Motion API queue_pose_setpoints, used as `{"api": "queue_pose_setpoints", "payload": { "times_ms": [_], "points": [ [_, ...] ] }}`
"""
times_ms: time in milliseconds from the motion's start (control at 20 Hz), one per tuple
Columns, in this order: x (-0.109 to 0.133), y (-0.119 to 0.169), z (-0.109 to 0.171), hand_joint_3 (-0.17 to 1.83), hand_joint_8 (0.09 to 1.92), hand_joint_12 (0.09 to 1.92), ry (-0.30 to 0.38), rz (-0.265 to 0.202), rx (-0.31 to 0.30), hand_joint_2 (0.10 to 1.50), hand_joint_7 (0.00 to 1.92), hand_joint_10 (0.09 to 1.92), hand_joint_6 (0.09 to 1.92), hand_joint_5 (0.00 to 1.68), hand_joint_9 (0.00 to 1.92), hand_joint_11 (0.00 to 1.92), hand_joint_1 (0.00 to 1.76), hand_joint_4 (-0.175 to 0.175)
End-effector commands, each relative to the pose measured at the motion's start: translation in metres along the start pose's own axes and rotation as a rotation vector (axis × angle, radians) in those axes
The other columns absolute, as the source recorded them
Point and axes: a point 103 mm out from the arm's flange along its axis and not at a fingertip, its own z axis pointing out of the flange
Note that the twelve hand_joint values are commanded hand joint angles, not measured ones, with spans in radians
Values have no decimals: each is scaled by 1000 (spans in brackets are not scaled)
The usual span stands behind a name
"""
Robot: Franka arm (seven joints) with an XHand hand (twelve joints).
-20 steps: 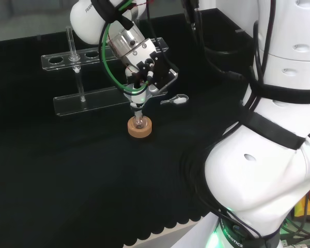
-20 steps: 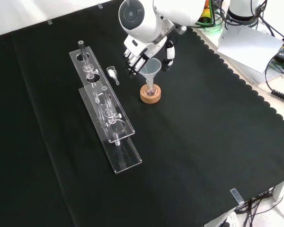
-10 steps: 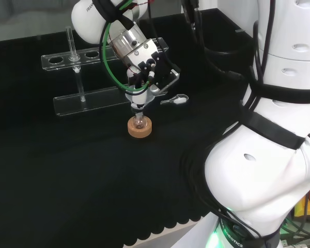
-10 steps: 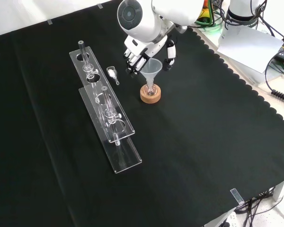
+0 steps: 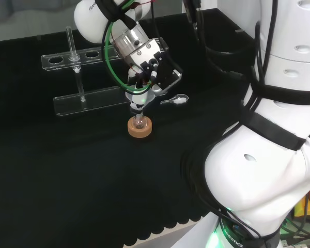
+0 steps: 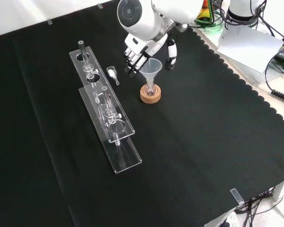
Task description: Place the funnel on the round-bottom flask.
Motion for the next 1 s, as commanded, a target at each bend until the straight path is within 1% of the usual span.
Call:
{"api": "queue_pose_setpoints", "payload": {
  "times_ms": [50,150,350,450,550,650,700,800,900,1000],
  "points": [
    [-3,-3,1,418,173,1446,11,-9,-14,641,0,749,87,22,101,123,556,-16],
    [-3,-6,0,379,87,1460,11,-15,-56,642,0,765,87,5,43,98,521,-13],
    [-10,-16,-3,325,87,1478,26,-15,-124,640,7,768,87,0,3,69,459,-10],
    [-17,-22,-6,317,87,1482,36,-9,-151,641,28,774,87,2,13,66,448,-12],
    [-26,-29,-8,312,87,1485,50,-3,-211,642,45,781,87,12,26,66,445,-14],
    [-35,-35,-11,295,87,1476,58,7,-236,660,106,763,87,79,111,112,461,-20],
    [-40,-37,-12,279,110,1472,63,13,-241,672,123,743,87,106,152,128,470,-22],
    [-52,-41,-12,244,276,1470,73,28,-245,697,103,718,87,142,205,148,485,-24],
    [-65,-45,-11,226,465,1467,86,44,-263,711,69,712,87,162,234,162,496,-25],
    [-79,-48,-8,224,568,1463,96,62,-269,719,67,710,87,183,264,184,514,-26]
  ]
}}
